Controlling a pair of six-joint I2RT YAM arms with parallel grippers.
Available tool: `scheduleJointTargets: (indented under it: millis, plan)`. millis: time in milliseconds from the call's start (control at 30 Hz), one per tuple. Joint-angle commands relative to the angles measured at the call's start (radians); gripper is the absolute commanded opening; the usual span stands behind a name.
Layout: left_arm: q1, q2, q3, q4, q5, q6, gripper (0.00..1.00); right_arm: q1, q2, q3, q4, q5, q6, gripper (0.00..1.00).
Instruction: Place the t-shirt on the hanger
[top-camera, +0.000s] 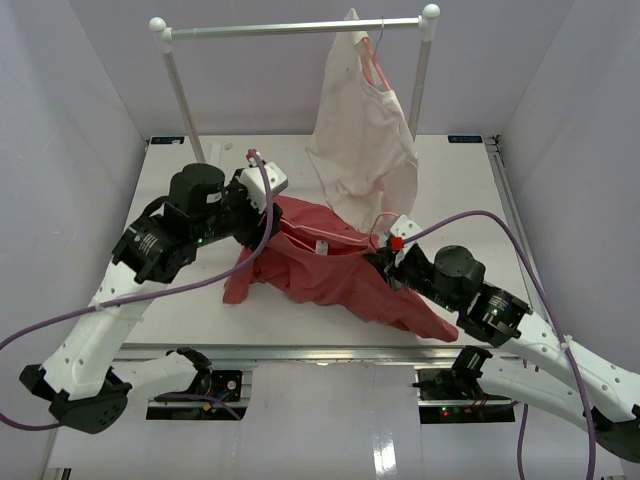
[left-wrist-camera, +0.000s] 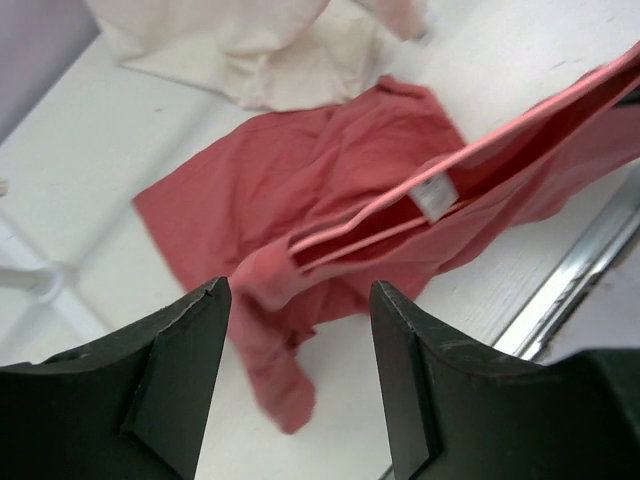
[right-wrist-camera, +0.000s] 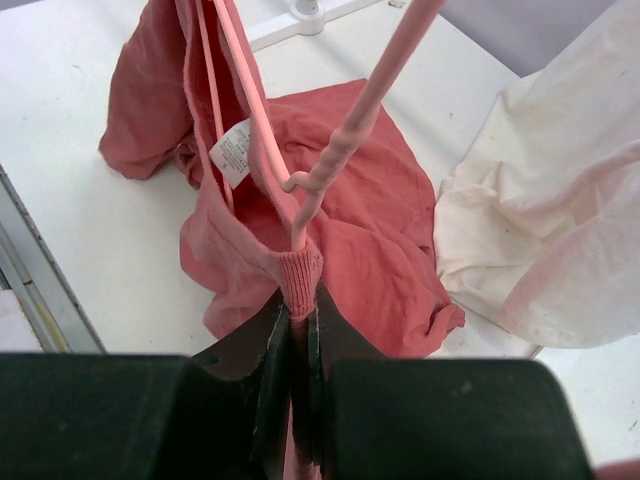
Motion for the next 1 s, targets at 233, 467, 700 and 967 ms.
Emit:
scheduleJointTargets:
  millis: [233,467,700,967]
  plan:
    - [-0.006,-0.106,-0.140,-0.004,-0.233,0.241,0.65,0.005,-0.035,-0.034,0.101,-0.014,0.021,0.08]
    - [-0.033,-0.080,-0.189,-0.011,-0.132,0.360,0.66,0.005,-0.047,-0.027,0.087,-0.068,0.001,0.08]
    - [-0.050,-0.082,-0.178,-0.052,0.038,0.458,0.62,0.006,-0.072,-0.027,0.081,-0.109,-0.007,0.08]
    - [-0.056,-0.050,-0.190,-0.075,0.014,0.455,0.50,0.005,-0.104,-0.034,0.074,-0.138,-0.016,0.08]
